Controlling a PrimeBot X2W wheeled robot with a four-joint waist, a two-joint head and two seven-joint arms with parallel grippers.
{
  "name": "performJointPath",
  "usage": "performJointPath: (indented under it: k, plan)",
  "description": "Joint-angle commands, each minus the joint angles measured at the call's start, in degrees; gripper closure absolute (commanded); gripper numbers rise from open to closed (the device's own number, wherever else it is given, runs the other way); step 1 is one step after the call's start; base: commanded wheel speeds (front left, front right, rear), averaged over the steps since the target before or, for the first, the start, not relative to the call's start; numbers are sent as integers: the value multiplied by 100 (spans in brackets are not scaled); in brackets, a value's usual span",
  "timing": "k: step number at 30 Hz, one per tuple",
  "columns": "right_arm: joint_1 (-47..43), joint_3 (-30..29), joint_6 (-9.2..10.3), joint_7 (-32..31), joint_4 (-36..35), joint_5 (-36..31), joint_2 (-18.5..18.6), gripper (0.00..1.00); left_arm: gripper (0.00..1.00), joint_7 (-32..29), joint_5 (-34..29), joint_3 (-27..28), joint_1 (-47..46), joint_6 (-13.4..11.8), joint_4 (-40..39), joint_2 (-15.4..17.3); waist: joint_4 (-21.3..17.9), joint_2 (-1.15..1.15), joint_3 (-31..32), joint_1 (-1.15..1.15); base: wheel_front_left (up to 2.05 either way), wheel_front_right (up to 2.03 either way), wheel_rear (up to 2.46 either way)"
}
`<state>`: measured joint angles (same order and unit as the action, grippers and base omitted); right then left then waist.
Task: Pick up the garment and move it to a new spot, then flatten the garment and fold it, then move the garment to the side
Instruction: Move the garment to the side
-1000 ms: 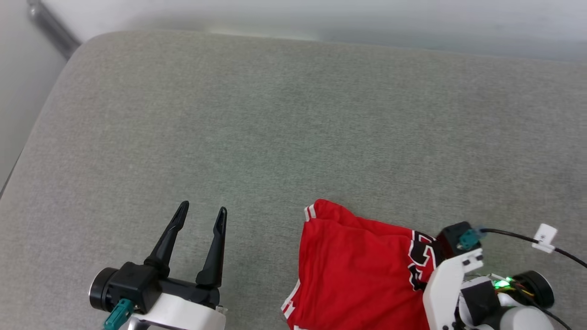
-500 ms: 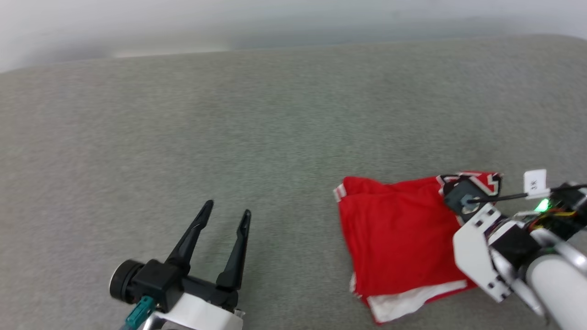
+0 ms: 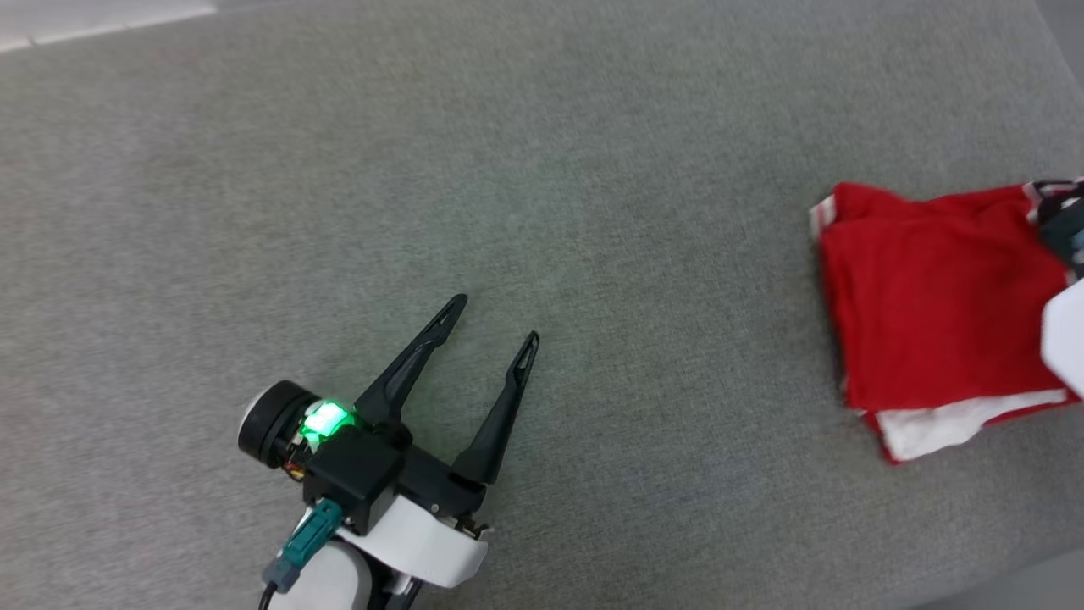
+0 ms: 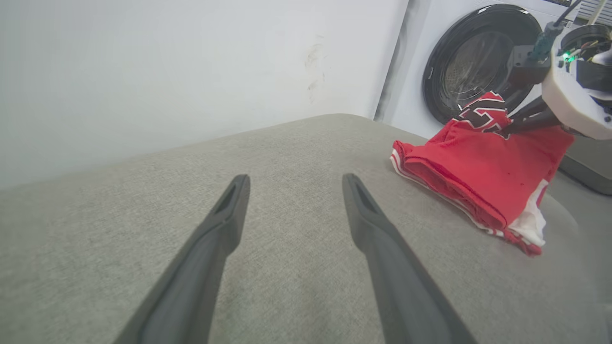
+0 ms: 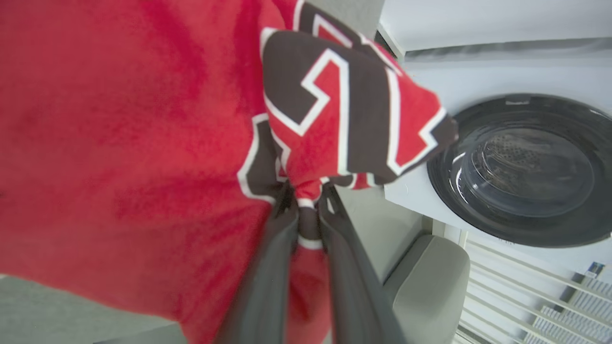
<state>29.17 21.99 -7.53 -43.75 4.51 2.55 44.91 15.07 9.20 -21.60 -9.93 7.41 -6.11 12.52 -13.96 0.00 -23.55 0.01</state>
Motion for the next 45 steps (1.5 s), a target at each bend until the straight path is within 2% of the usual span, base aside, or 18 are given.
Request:
performJointPath:
  k: [1,7,15,25,26,27,28,36,40,45]
  plan:
    - [122,-74,8,75,73,-90,44,100,0,12,-44,-7,-98,8,-26,57,-244,0,-317,-1,0,0,0]
    - [250,-769,8,672,975,-339,127,100,0,12,-91,-306,-482,8,-169,247,-202,0,-745,-1,0,0,0]
    - [492,-1855,9,1438,2038,-713,-61,100,0,12,-102,-489,-867,9,-318,428,-29,0,-1259,-1,0,0,0]
    - [864,-2549,9,1976,2681,-1292,-438,100,0,11,-67,-386,-1008,8,-320,553,68,0,-1406,-1,0,0,0]
    - [882,-2609,9,2026,2674,-1347,-491,76,0,11,-60,-372,-994,8,-318,535,71,0,-1377,-1,0,0,0]
    - [888,-2650,9,2054,2670,-1403,-534,13,0,11,-52,-359,-975,8,-317,515,73,0,-1339,-1,0,0,0]
    - [883,-2686,9,2058,2670,-1457,-582,0,0,11,-43,-343,-948,8,-313,488,72,0,-1287,-1,0,0,0]
    - [805,-2708,8,2005,2288,-1674,-805,0,0,12,118,-78,-661,6,-223,185,108,0,-560,-1,0,0,0]
    - [764,-2755,8,2148,1853,-1428,-1032,0,0,11,508,486,-386,-15,-304,-110,196,0,-85,-1,0,0,0]
    - [407,-2846,7,2402,1111,-863,-1422,0,0,12,503,1119,-27,-7,-336,-134,418,0,531,-1,0,0,0]
